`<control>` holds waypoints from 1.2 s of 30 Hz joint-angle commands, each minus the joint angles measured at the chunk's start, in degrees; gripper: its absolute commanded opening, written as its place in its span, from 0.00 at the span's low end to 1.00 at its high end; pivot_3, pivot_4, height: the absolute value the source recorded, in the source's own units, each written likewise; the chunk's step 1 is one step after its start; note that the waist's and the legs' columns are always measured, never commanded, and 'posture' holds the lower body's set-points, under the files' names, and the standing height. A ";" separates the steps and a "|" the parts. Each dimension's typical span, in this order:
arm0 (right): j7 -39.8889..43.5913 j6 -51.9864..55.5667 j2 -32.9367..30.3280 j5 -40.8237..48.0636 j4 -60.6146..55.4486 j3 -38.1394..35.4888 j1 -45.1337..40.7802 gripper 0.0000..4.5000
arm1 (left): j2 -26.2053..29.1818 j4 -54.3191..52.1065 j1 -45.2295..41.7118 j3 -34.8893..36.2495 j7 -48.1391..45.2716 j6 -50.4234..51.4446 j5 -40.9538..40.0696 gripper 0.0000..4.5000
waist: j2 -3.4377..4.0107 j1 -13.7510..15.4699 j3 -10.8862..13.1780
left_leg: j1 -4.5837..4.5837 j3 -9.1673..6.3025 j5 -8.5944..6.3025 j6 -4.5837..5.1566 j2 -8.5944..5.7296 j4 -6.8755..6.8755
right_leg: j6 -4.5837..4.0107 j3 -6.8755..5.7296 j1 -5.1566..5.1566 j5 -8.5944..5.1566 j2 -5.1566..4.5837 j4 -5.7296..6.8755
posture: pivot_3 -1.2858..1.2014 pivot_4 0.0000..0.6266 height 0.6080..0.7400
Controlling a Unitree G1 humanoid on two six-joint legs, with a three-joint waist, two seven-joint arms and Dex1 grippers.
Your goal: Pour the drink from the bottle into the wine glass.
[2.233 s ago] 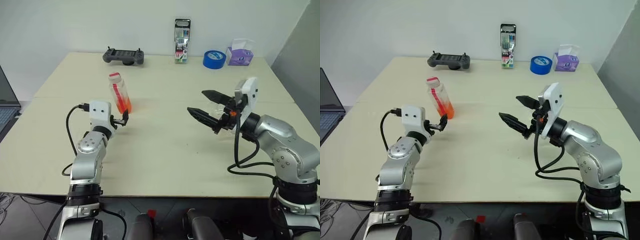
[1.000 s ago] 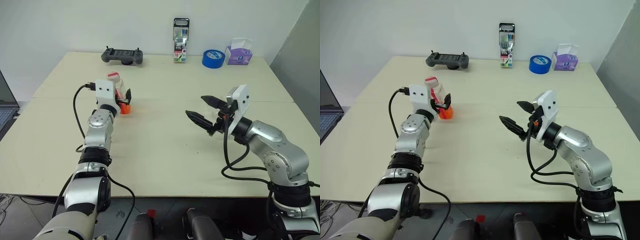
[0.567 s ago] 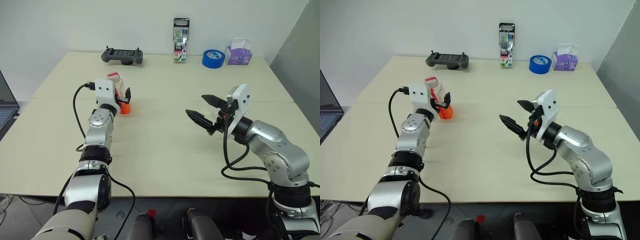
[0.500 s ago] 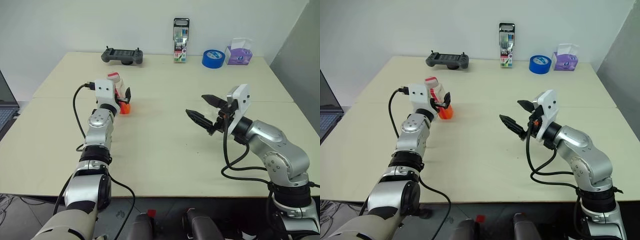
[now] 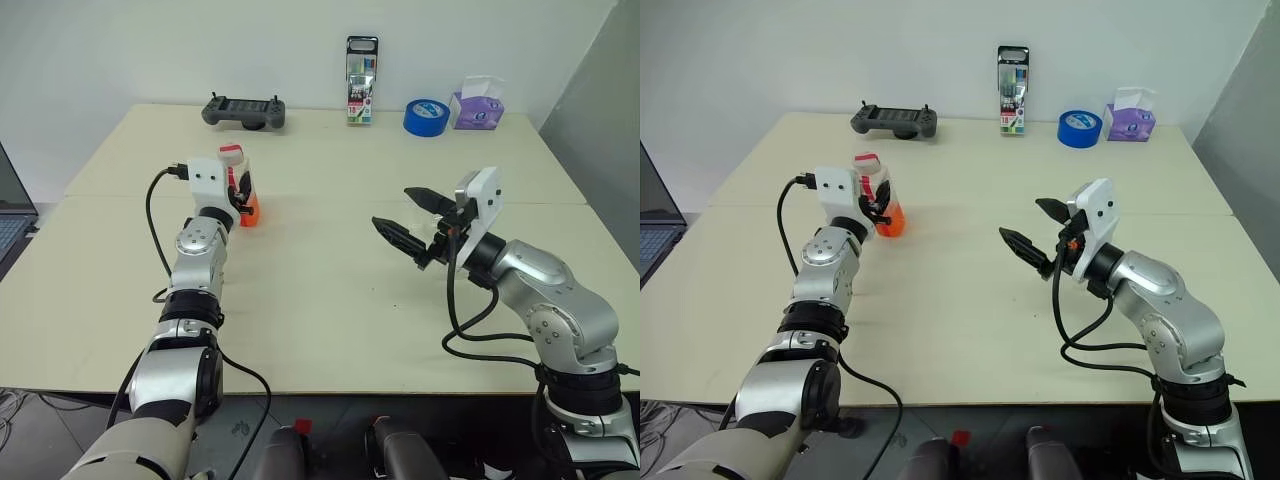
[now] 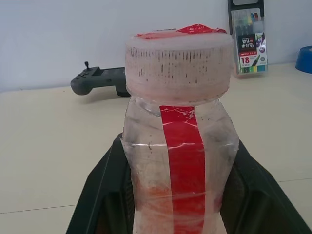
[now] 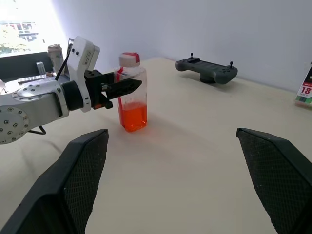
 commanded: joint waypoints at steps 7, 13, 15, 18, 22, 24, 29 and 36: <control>-1.18 0.23 2.05 -2.38 1.71 1.66 -7.11 1.00 | 1.07 -21.20 2.54 -5.76 -18.55 13.34 -5.96 0.39 | 0.02 -0.05 0.01 | -0.03 0.00 0.01 -0.01 0.02 0.00 | -0.01 0.01 -0.04 0.00 0.01 0.02 | 0.52 0.24 1.00; -0.67 0.70 5.31 -2.39 4.60 2.84 -11.14 1.00 | 4.78 -42.26 7.77 -10.26 -34.75 31.20 -17.25 0.39 | 0.04 -0.13 0.03 | -0.03 -0.03 0.01 -0.02 0.09 -0.01 | -0.02 0.00 -0.04 0.00 0.01 0.03 | 0.52 0.24 1.00; 0.24 0.91 5.62 -2.10 4.48 3.40 -11.57 1.00 | 6.98 -47.54 8.56 -10.75 -40.21 37.50 -22.47 0.39 | 0.07 -0.22 0.04 | -0.02 -0.04 0.01 -0.02 0.10 0.00 | -0.02 0.00 -0.05 0.00 0.03 0.05 | 0.52 0.24 1.00; 1.00 2.08 5.81 -0.91 3.98 3.20 -11.70 1.00 | 8.93 -50.05 8.50 -11.08 -43.95 41.69 -25.41 0.39 | 0.11 -0.25 0.07 | 0.01 -0.04 0.01 -0.01 0.10 0.00 | -0.02 0.01 -0.04 0.00 0.12 0.06 | 0.52 0.24 1.00; 1.13 3.21 5.82 0.09 3.37 3.04 -11.41 1.00 | 10.36 -50.47 8.02 -12.07 -46.77 43.09 -25.67 0.39 | 0.11 -0.22 0.07 | 0.03 -0.03 0.01 0.00 0.07 0.02 | -0.01 0.02 -0.02 -0.01 0.17 0.04 | 0.52 0.24 1.00; 0.85 3.53 6.37 0.47 3.10 3.02 -11.38 1.00 | 10.33 -50.57 7.73 -12.55 -47.65 42.99 -25.47 0.39 | 0.12 -0.18 0.08 | 0.02 -0.02 0.01 0.00 0.07 0.03 | -0.01 0.03 -0.03 -0.01 0.20 0.02 | 0.52 0.24 1.00; 0.14 6.82 8.55 5.35 0.88 1.38 -12.28 1.00 | 9.51 -50.06 7.51 -13.46 -48.17 41.50 -24.33 0.39 | 0.14 -0.12 0.09 | 0.00 -0.02 0.01 0.00 0.10 0.01 | -0.02 0.04 -0.06 -0.01 0.22 0.02 | 0.52 0.24 1.00; -0.96 8.62 9.39 7.83 1.56 0.99 -12.90 1.00 | 8.78 -48.85 7.24 -13.45 -47.88 40.33 -23.95 0.39 | 0.14 -0.13 0.09 | 0.01 -0.01 0.01 0.00 0.09 0.02 | -0.02 0.05 -0.05 -0.01 0.24 0.02 | 0.52 0.24 1.00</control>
